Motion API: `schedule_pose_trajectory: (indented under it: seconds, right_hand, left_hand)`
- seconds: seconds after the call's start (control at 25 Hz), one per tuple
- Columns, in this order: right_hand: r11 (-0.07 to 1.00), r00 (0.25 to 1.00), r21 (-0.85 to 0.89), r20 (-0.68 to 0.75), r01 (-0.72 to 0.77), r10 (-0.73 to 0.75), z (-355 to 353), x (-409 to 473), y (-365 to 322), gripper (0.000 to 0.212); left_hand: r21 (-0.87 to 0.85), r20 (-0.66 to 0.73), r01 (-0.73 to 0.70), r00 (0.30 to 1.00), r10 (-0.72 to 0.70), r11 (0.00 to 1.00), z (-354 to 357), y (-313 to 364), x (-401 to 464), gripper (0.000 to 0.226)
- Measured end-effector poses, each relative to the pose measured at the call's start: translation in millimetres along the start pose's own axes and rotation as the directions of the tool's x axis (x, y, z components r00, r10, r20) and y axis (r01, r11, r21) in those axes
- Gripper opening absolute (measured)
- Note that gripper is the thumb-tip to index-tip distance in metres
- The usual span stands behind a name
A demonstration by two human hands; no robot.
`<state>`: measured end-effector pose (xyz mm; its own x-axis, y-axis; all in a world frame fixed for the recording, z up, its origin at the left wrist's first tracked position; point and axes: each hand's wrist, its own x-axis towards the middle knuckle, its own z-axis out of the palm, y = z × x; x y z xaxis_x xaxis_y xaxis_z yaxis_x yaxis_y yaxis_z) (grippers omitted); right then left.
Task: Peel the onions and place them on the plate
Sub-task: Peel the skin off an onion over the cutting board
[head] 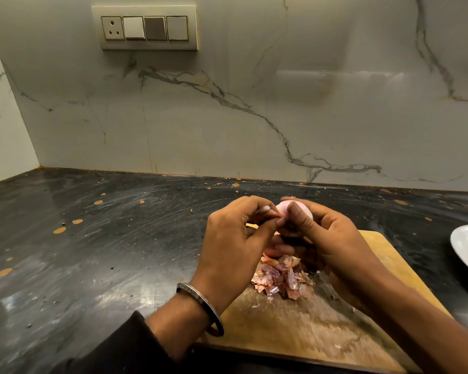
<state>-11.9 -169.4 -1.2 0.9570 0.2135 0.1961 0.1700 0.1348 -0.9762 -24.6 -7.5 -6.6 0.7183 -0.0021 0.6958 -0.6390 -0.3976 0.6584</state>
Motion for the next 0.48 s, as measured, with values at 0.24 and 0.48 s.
schedule_pose_trajectory:
  seconds: [0.24, 0.48]
  right_hand:
    - [0.991, 0.996, 0.114, -0.038, -0.076, 0.081, -0.6, 2.0, -3.9, 0.049]
    - [0.997, 0.992, 0.060, -0.113, -0.043, 0.049, -1.2, -0.2, -8.1, 0.052]
  left_hand:
    - [-0.129, 0.160, 0.077, 0.986, -0.056, 0.989, -0.4, 2.4, -0.5, 0.015]
    - [0.057, 0.157, 0.065, 0.985, -0.073, 0.996, 0.1, 0.5, -2.3, 0.014]
